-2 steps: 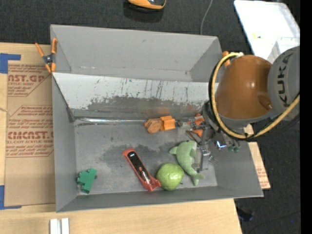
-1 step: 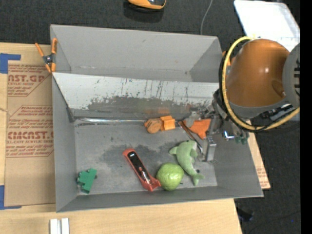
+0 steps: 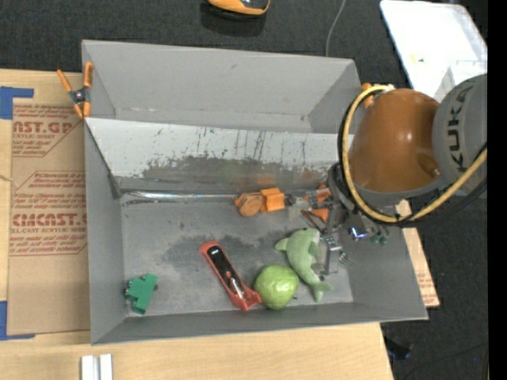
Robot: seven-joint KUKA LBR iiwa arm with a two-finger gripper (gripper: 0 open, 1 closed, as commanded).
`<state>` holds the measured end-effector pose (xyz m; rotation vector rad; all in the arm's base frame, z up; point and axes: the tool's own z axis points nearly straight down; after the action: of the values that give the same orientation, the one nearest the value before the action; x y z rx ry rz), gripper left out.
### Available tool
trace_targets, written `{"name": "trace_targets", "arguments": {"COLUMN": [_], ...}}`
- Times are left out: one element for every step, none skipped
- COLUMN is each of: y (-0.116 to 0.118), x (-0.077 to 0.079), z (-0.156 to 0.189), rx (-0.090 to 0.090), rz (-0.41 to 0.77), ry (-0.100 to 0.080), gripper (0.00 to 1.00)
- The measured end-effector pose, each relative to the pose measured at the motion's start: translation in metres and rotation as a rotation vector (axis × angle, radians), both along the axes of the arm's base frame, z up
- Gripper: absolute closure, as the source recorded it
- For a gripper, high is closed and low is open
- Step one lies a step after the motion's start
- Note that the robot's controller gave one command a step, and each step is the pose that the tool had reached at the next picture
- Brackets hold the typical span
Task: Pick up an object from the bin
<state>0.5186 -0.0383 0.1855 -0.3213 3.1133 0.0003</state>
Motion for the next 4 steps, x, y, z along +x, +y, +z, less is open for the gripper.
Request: {"name": "trace_targets", "arguments": {"y": [0.005, 0.010, 0.024, 0.020], "x": [-0.011, -0.016, -0.027, -0.024], "z": [-0.008, -0.063, -0.051, -0.089], "rx": [0.004, 0.002, -0.001, 0.001], "rz": [-0.208, 0.002, 0.190, 0.250], "ry": [0.001, 0.002, -0.002, 0.003], "gripper": [0.00, 0.00, 0.00, 0.00]}}
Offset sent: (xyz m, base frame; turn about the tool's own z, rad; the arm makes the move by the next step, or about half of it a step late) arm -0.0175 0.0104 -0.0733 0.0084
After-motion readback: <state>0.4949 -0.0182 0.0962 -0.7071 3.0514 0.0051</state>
